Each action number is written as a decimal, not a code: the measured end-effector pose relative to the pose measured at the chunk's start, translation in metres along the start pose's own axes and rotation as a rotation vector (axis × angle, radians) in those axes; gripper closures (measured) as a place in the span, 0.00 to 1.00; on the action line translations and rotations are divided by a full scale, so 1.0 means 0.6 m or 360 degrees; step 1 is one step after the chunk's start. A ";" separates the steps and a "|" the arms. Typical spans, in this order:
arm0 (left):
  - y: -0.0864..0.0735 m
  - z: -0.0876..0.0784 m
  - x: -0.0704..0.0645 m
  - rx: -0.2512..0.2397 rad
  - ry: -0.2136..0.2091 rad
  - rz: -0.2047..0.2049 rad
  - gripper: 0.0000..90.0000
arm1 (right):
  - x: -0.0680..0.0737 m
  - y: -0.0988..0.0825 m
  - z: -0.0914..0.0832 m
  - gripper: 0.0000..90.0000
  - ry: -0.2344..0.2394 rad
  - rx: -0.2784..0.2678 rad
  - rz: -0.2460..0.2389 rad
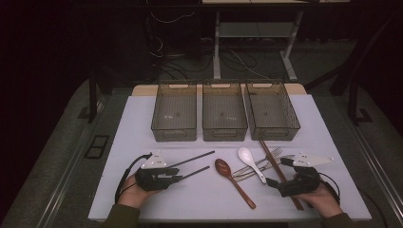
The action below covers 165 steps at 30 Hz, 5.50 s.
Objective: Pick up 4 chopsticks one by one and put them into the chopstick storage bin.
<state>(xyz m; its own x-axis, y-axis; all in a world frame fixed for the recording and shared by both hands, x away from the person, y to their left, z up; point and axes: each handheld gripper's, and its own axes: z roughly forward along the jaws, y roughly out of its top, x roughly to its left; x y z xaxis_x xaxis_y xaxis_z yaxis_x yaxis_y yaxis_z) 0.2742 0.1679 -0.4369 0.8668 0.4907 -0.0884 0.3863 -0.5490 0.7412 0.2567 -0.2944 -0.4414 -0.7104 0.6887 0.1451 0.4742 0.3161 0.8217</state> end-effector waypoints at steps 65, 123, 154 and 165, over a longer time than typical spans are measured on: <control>0.049 -0.017 0.000 0.0047 -0.0025 -0.0043 0.95 | 0.001 -0.002 0.002 0.01 -0.0010 -0.0014 0.0032; 0.236 -0.031 0.128 0.0001 0.0291 -0.0146 0.95 | -0.001 -0.003 -0.002 0.01 -0.0069 -0.0036 0.0066; 0.275 0.046 0.283 0.0057 0.0530 -0.0353 0.95 | -0.003 -0.005 -0.009 0.01 -0.0065 -0.0063 0.0081; 0.248 0.089 0.316 0.0097 0.0688 -0.0514 0.93 | -0.004 -0.006 -0.011 0.01 -0.0058 -0.0064 0.0075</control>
<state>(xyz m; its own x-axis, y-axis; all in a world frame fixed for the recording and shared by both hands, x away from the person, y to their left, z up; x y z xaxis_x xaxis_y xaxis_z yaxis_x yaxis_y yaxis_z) 0.5127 0.1432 -0.3787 0.4976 0.8673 -0.0138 0.6402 -0.3565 0.6804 0.2533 -0.3015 -0.4412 -0.6679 0.7259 0.1644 0.4848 0.2567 0.8361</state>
